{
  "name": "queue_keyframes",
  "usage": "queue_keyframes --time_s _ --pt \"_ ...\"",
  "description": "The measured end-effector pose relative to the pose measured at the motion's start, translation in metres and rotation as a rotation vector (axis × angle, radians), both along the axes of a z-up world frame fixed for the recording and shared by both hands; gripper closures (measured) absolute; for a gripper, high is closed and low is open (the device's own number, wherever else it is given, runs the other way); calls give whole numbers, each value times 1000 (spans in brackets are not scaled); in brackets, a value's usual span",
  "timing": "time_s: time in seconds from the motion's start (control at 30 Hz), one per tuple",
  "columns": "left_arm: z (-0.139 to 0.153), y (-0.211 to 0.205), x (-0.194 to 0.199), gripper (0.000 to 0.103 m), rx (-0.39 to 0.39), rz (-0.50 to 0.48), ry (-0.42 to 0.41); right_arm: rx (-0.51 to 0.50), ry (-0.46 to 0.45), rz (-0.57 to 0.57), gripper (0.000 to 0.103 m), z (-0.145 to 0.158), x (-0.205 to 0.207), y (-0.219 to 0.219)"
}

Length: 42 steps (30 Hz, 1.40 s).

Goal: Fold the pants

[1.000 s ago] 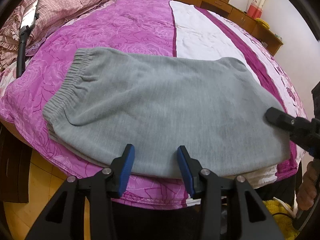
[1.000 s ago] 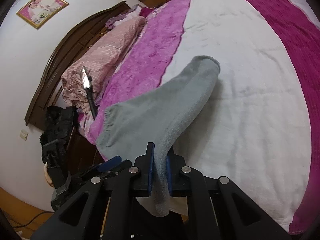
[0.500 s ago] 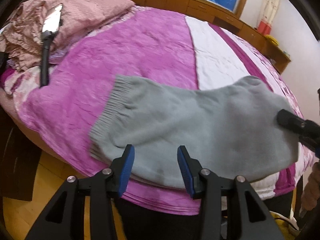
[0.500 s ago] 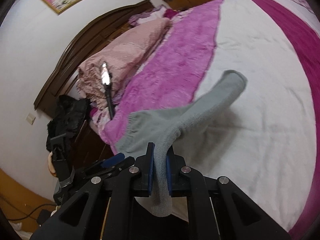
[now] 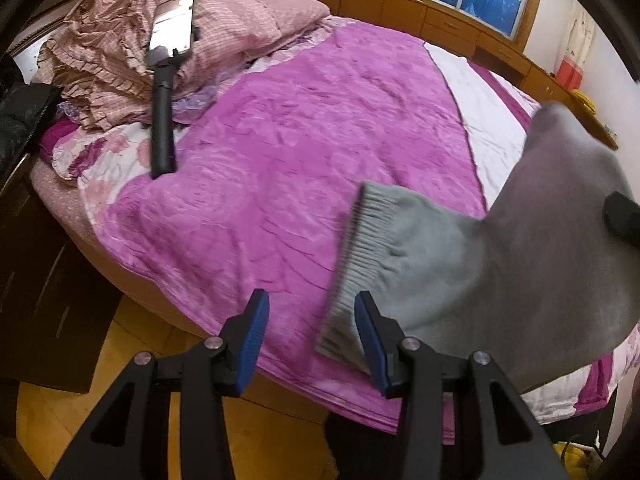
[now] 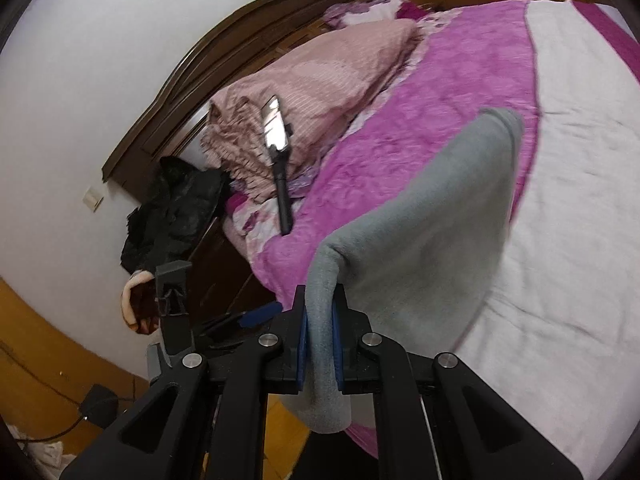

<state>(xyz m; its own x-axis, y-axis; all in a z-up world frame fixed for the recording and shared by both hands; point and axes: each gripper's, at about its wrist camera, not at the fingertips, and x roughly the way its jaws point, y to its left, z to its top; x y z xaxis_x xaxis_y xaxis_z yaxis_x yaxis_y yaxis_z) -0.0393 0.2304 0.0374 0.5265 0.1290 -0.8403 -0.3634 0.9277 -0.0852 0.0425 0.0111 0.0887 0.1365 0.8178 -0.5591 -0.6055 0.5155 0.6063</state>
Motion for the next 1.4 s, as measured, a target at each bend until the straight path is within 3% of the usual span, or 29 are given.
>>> queue_keyframes --time_s 0.33,0.47,0.6,0.63,0.7,0.77,0.9,1.03,1.17,1.4 --pt "-6 36 -5 56 -11 55 6 -14 61 100 100 -27 10 86" --pt "-8 45 -6 56 -10 66 13 -62 79 120 100 -50 14 116" --pt "-6 53 -4 56 -2 84 21 -166 61 99 93 -66 11 134" --pt "-4 54 -3 56 -2 84 18 -169 46 94 90 -67 8 133" --pt "3 56 0 56 -2 74 4 -168 9 105 70 -65 1 130" --pt "10 55 5 56 -5 52 -18 -166 -26 115 62 -59 -5 124" --pt "23 49 17 56 -39 -3 -60 -141 -62 115 58 -46 -12 95" --pt "29 37 32 56 -111 -79 -90 -166 -66 32 52 -45 -7 57" --pt "27 21 46 44 -149 -154 -95 -184 -5 -86 46 -60 5 20" --pt "-21 11 73 43 -218 -213 46 -158 231 -110 45 -112 24 12"
